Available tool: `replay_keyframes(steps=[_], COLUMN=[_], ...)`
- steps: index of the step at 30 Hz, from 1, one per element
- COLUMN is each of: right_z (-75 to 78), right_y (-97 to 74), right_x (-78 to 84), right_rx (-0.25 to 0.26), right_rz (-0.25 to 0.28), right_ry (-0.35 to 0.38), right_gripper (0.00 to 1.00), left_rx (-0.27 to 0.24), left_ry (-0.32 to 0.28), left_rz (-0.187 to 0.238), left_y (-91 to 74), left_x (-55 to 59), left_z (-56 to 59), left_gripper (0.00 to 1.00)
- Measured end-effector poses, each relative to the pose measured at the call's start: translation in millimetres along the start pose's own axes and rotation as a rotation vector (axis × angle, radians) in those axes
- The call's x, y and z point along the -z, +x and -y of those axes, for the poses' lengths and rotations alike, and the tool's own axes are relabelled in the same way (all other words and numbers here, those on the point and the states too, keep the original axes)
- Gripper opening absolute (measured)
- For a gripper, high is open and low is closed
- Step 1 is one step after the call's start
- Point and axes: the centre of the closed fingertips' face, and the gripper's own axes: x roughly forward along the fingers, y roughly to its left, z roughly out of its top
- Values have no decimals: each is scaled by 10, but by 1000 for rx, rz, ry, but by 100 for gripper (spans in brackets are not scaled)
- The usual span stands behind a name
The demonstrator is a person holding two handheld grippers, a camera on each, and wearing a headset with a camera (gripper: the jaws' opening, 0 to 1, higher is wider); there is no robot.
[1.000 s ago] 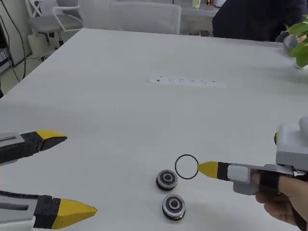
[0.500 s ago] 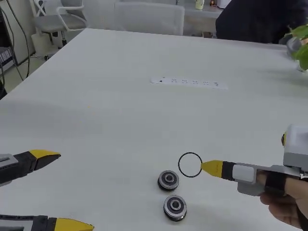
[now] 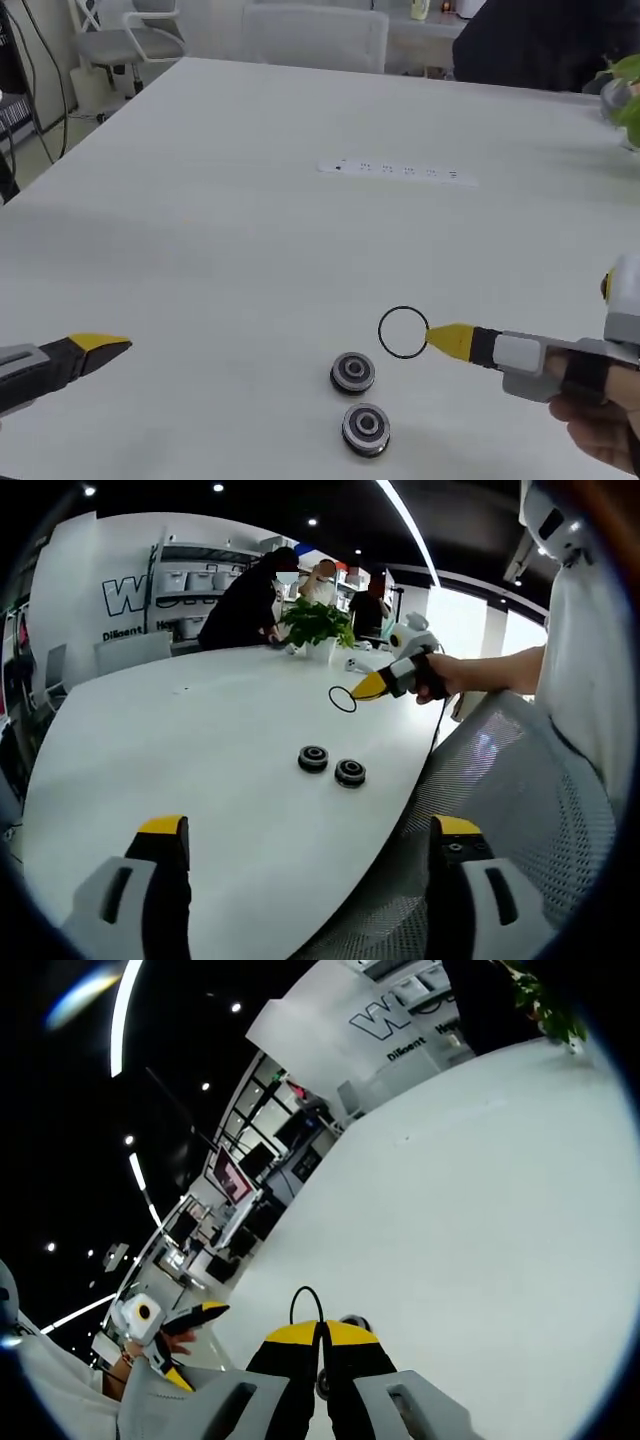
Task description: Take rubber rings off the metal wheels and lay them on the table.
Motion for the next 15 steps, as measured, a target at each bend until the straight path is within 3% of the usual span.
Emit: replay_keyframes(steps=[7, 15], right_z=[-21, -88], right_y=[-24, -19], right_x=[-44, -72], right_rx=[-3, -11], right_rz=[20, 30], right_ry=[1, -14], right_gripper=[0, 0], left_rx=[22, 27], left_ry=[34, 33], left_rz=[19, 17], left_y=[24, 35], left_x=[-18, -15], left_z=[59, 74], left_gripper=[99, 99])
